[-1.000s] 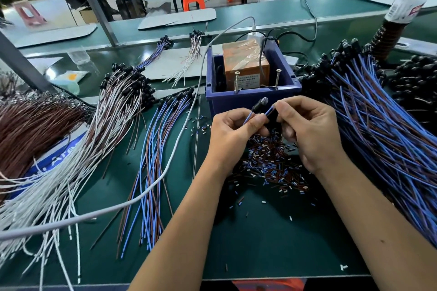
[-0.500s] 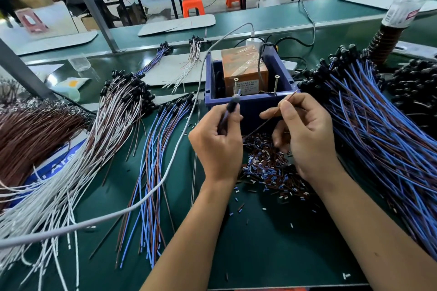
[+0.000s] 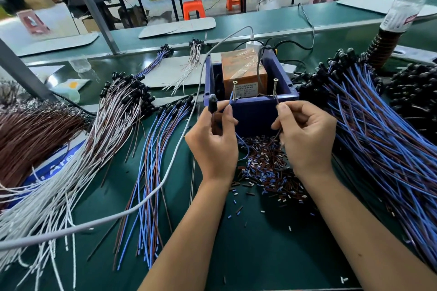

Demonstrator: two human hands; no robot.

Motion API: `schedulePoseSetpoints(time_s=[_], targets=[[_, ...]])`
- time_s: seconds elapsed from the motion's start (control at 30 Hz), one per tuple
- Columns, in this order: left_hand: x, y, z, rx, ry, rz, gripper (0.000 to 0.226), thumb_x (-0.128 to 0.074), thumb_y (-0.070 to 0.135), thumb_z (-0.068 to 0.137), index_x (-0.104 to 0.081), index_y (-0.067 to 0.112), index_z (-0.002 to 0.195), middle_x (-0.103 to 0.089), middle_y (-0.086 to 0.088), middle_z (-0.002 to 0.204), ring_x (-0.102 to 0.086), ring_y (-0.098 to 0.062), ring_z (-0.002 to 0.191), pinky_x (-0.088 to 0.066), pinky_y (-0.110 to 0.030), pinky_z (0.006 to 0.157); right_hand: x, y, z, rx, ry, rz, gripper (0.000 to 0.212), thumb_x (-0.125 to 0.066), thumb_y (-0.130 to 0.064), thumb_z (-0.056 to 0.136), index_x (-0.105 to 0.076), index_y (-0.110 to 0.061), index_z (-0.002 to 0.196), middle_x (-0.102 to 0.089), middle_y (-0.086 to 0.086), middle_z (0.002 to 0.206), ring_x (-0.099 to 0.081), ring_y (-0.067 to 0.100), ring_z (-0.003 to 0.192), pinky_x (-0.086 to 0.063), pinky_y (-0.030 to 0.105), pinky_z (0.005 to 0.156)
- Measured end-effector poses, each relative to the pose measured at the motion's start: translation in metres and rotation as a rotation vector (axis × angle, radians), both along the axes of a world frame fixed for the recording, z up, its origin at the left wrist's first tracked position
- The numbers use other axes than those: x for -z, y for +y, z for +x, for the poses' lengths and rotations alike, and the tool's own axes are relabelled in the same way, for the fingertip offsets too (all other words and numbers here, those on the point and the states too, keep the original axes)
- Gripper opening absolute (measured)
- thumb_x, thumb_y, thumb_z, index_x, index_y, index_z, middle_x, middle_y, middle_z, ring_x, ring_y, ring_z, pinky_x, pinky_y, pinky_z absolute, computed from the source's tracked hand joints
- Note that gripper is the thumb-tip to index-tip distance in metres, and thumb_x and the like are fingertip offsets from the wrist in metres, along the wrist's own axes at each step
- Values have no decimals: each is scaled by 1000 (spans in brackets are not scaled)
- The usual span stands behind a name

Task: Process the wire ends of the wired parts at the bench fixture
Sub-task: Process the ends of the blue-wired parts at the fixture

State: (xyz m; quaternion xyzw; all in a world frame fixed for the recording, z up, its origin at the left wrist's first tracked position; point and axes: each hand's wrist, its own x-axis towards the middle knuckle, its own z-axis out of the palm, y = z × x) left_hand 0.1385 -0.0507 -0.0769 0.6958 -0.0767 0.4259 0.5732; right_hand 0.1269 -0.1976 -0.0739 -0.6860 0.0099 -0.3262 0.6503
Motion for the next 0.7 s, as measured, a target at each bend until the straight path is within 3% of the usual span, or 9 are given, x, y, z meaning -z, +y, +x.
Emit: schedulePoseSetpoints(time_s=[0.17,0.4,0.7], targets=[[0,0,-1,-8,2,14,10,-66,17,100,-75,18,103,-69,6,68,-65,-12,60,-52,-26,59,-1,0,-1,-21,-6,25,20,-66,-22,100,-72,-21,81,-70,4,64,-51,14,39,-39,23,42],[0,0,-3,-9,3,10,10,-66,17,99,-76,18,99,-67,9,68,-63,-13,57,-49,-23,57,-2,-1,-2,-41,-22,7,20,-65,-17,101,-71,-14,83,-69,4,63,-51,14,37,-38,21,40],[-3,0,-5,-59,2,47,10,-65,17,99,-73,16,93,-65,3,66,-61,-18,56,-50,-39,53,-3,-2,-1,-22,-32,-52,17,-66,-16,100,-73,-11,85,-69,2,63,-52,15,38,-40,25,40]])
